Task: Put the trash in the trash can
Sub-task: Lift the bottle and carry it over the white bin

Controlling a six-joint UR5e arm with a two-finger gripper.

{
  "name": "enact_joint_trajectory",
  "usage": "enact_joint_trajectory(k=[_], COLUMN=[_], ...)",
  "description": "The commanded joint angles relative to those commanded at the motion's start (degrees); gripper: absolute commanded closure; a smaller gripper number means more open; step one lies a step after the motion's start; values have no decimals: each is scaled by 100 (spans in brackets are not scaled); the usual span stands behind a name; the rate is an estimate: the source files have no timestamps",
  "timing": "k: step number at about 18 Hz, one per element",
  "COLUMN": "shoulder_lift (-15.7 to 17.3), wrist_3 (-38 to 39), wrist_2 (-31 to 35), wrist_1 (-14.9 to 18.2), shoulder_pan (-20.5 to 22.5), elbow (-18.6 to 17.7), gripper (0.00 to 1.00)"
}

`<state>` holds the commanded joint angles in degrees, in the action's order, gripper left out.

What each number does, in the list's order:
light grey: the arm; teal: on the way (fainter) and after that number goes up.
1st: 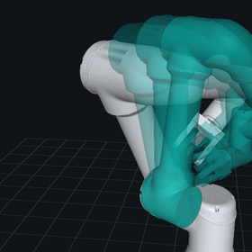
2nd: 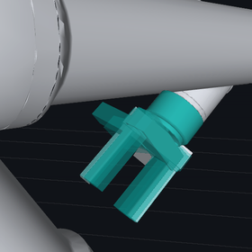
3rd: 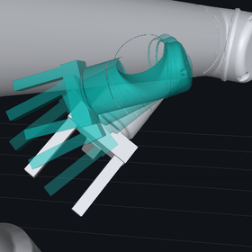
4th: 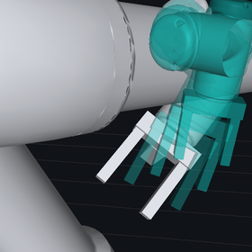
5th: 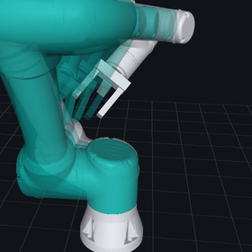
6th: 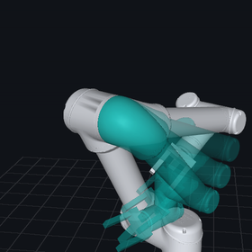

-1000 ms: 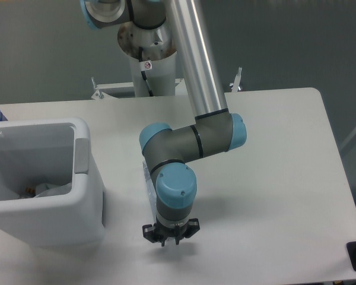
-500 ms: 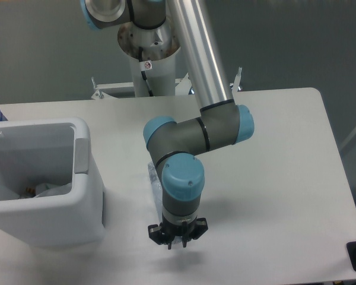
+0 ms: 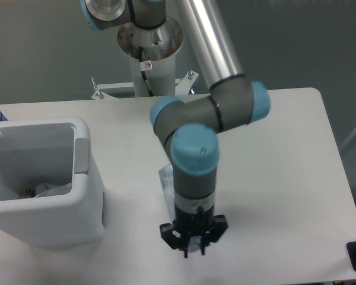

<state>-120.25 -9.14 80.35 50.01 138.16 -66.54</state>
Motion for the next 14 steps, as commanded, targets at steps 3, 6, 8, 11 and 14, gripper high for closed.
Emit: enact_joint_trajectory(k=[3, 6, 8, 11, 14], shoulder_lift=[352, 642, 704, 809, 968], wrist_3=[26, 271, 334, 474, 729], wrist_2=[-676, -1336, -1556, -1689, -1802], wrist_1=[-132, -150, -150, -150, -141], shoulder_pan=[316, 606, 633, 572, 511], elbow=[26, 35, 27, 27, 27], gripper=[77, 77, 77, 77, 77])
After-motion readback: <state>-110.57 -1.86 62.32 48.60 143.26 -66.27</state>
